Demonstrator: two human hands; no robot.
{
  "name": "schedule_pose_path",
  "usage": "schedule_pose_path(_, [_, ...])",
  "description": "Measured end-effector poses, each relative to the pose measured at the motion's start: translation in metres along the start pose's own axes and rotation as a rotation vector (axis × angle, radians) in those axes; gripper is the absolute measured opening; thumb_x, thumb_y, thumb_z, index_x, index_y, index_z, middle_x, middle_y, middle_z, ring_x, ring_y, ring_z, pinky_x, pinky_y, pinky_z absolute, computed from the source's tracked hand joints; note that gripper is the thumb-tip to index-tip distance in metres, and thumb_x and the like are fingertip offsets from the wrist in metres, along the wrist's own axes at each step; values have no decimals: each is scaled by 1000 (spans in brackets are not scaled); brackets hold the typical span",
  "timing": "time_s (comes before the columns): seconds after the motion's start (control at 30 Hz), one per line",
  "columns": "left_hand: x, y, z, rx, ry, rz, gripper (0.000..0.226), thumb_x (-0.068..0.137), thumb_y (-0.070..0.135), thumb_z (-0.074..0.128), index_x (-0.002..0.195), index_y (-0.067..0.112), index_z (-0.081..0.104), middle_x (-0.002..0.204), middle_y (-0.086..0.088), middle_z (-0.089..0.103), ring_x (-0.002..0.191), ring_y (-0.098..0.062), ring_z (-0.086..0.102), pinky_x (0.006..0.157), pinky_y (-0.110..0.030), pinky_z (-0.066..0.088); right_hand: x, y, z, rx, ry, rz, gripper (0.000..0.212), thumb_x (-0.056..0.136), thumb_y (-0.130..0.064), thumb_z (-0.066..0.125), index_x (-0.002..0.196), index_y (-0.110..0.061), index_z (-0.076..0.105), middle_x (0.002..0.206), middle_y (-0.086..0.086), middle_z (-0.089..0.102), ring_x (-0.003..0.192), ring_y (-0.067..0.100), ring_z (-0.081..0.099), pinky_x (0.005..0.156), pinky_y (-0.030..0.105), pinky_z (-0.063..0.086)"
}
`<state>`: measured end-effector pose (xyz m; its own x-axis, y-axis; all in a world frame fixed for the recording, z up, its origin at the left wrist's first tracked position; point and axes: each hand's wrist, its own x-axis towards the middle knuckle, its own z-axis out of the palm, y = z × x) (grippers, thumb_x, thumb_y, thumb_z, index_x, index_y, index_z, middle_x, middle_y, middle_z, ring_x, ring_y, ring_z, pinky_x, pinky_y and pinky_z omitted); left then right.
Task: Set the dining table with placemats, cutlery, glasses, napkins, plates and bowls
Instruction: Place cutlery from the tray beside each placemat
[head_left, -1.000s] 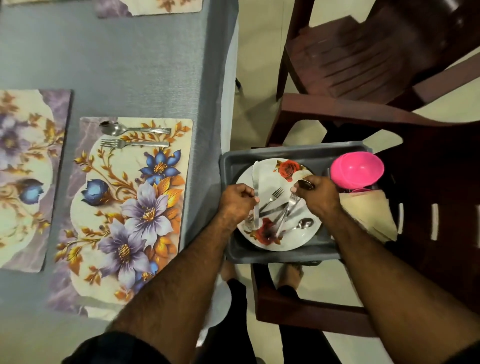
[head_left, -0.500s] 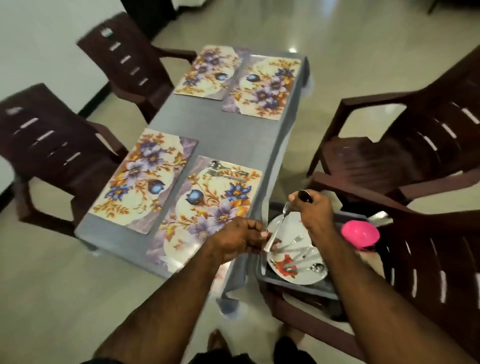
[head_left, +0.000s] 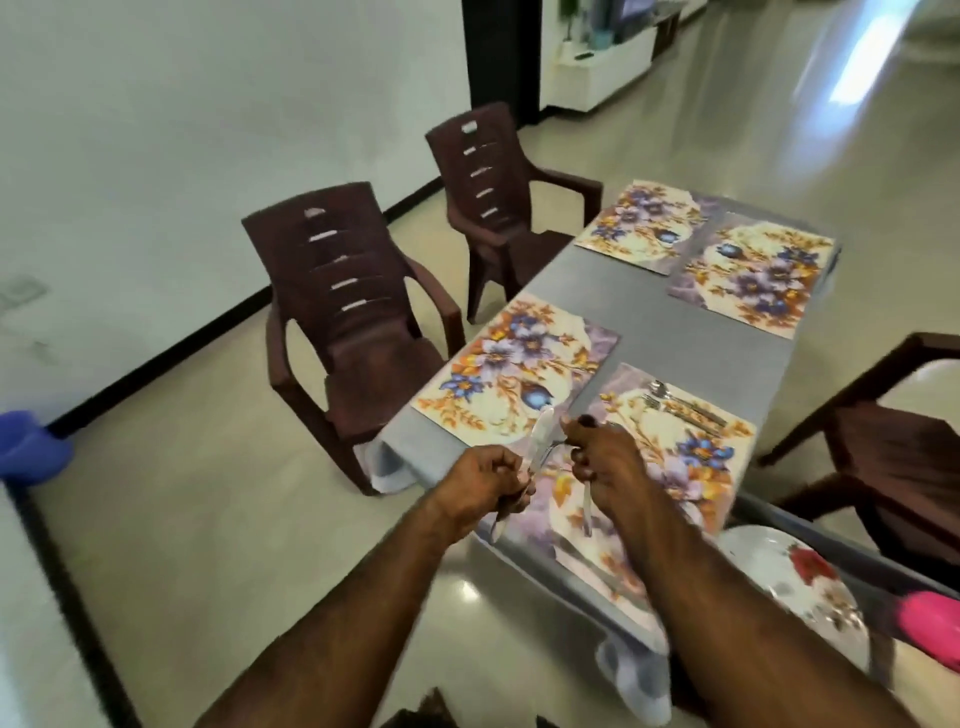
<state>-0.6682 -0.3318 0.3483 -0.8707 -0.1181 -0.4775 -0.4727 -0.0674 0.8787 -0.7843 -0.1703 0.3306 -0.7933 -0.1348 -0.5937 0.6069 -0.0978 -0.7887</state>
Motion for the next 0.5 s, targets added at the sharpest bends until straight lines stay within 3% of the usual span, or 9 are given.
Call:
schedule_pose_path(0.13, [0, 1, -92, -12, 73, 25, 5, 99, -3, 63, 103, -5, 66, 80, -16, 73, 69, -24, 69, 69, -35, 61, -9, 14, 90, 14, -39, 60, 5, 99, -8, 61, 94, -6, 62, 85, 17, 74, 48, 11, 34, 39, 18, 20])
schedule_pose_path(0.2, [5, 3, -128, 3, 151, 21, 6, 100, 0, 62, 99, 4, 66, 79, -14, 71, 63, -20, 64, 63, -34, 57, -9, 8, 118, 64, -19, 51, 7, 101, -6, 55, 97, -6, 60, 91, 17, 77, 49, 11, 30, 39, 17, 18])
schedule_pose_path(0.33, [38, 5, -177, 105, 244, 83, 11, 102, 9, 64, 95, 14, 70, 74, -9, 65, 52, -14, 46, 50, -24, 40, 17, -15, 146, 75, -9, 37, 16, 100, 1, 48, 98, -13, 56, 80, 13, 67, 43, 8, 29, 37, 15, 18])
schedule_pose_path(0.43, [68, 14, -194, 198, 253, 128, 14, 103, 13, 65, 103, 16, 78, 80, -4, 69, 64, -12, 52, 54, -19, 44, 48, -21, 156, -45, -73, 74, 3, 100, -11, 59, 97, -11, 57, 73, 7, 56, 42, 9, 30, 38, 17, 19])
schedule_pose_path(0.5, [93, 21, -202, 276, 232, 145, 13, 101, 12, 69, 107, 12, 81, 88, 0, 74, 71, -8, 60, 61, -16, 47, 70, -21, 162, -87, -140, 108, 17, 99, -26, 68, 101, -9, 62, 69, 5, 55, 44, 9, 29, 40, 19, 18])
